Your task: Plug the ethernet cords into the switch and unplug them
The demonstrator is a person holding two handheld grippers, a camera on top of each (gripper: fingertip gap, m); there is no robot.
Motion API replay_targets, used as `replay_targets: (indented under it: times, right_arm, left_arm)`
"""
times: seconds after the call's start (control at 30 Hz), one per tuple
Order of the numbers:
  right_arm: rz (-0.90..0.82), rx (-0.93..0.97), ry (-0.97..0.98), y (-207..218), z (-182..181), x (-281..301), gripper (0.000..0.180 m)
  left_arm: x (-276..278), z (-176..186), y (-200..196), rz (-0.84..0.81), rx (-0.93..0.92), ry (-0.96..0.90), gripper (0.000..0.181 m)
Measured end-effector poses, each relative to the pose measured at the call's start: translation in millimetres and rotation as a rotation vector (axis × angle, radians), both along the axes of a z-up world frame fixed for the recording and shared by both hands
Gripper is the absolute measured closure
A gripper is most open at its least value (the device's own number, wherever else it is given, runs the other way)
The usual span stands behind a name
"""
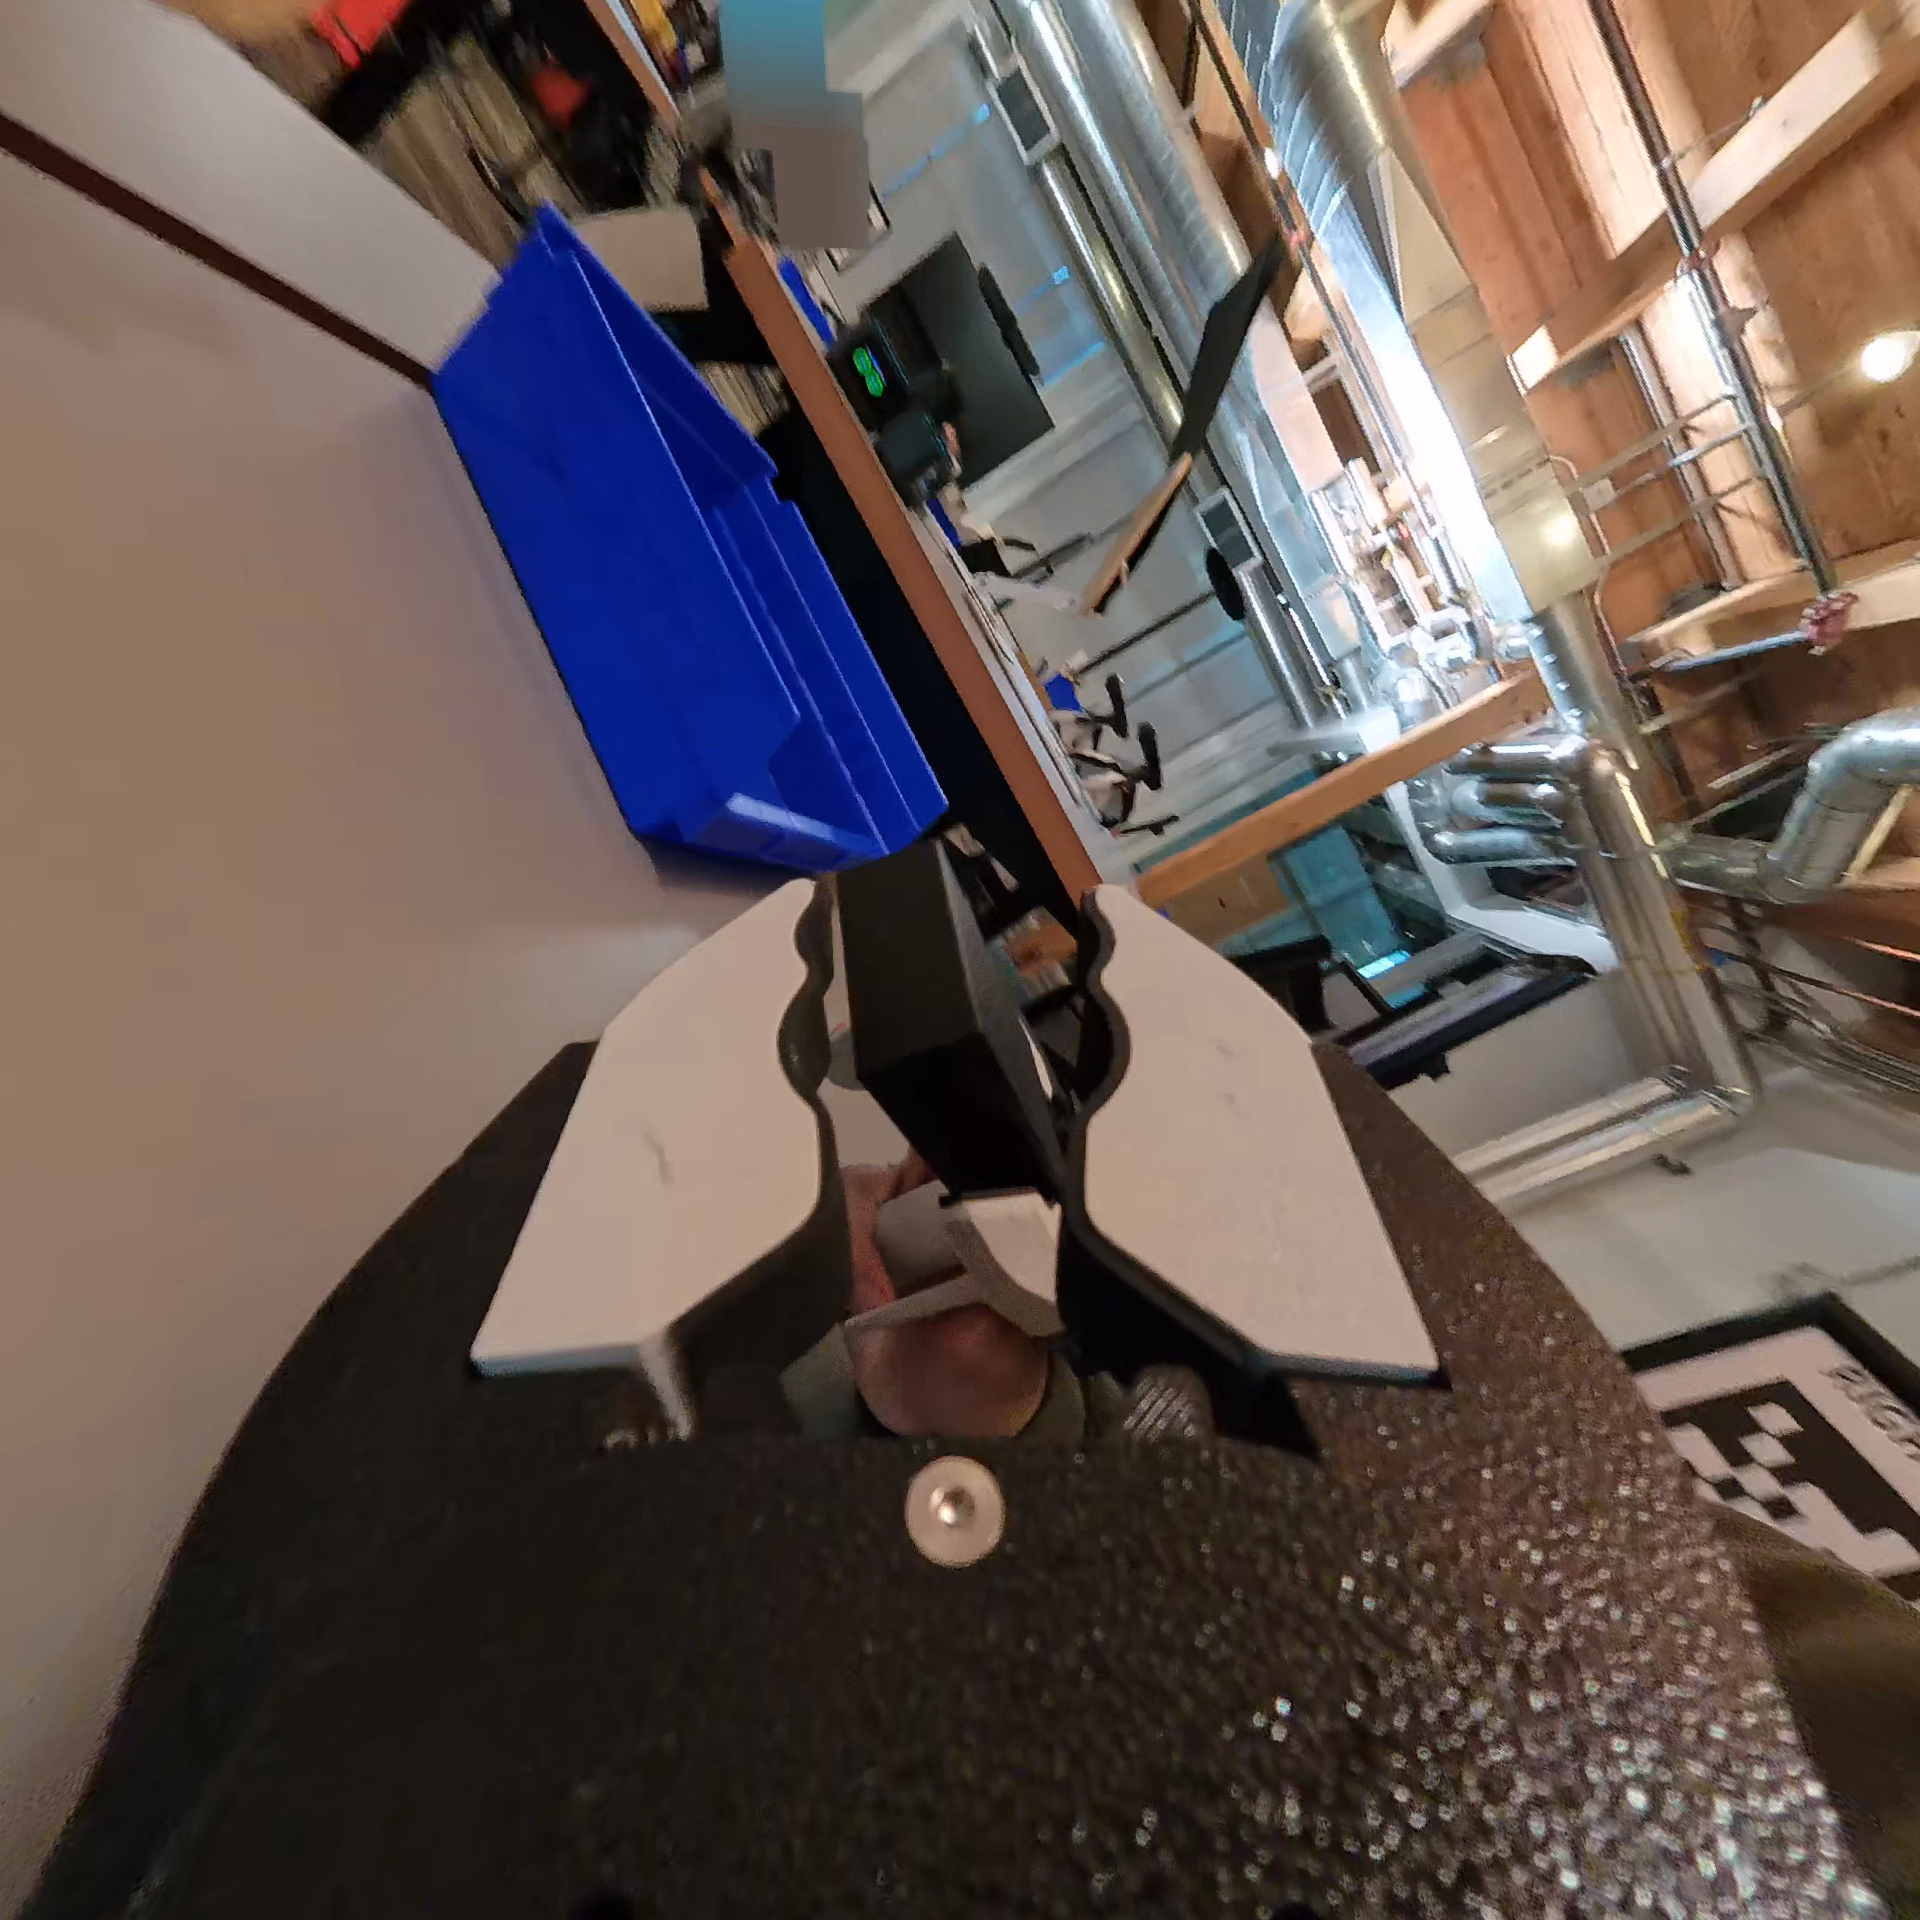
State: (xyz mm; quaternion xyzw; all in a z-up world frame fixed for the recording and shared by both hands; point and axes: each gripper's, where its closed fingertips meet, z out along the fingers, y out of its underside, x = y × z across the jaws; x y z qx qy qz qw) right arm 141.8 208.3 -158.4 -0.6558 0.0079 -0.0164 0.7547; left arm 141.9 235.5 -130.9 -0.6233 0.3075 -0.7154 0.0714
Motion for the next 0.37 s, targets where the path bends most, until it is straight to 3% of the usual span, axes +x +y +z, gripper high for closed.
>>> replay_targets:
  times: [0.2,0.37]
  right_arm:
    - [0.012,0.014,0.120,-2.9,-8.4,16.6,0.106]
    - [-0.005,-0.003,0.125,-2.3,-13.8,23.6,0.106]
  left_arm:
    - [-42.6,7.1,30.3,0.099,0.275,0.043,0.135]
    - [-106.1,-3.1,84.0,0.151,0.573,0.227,0.135]
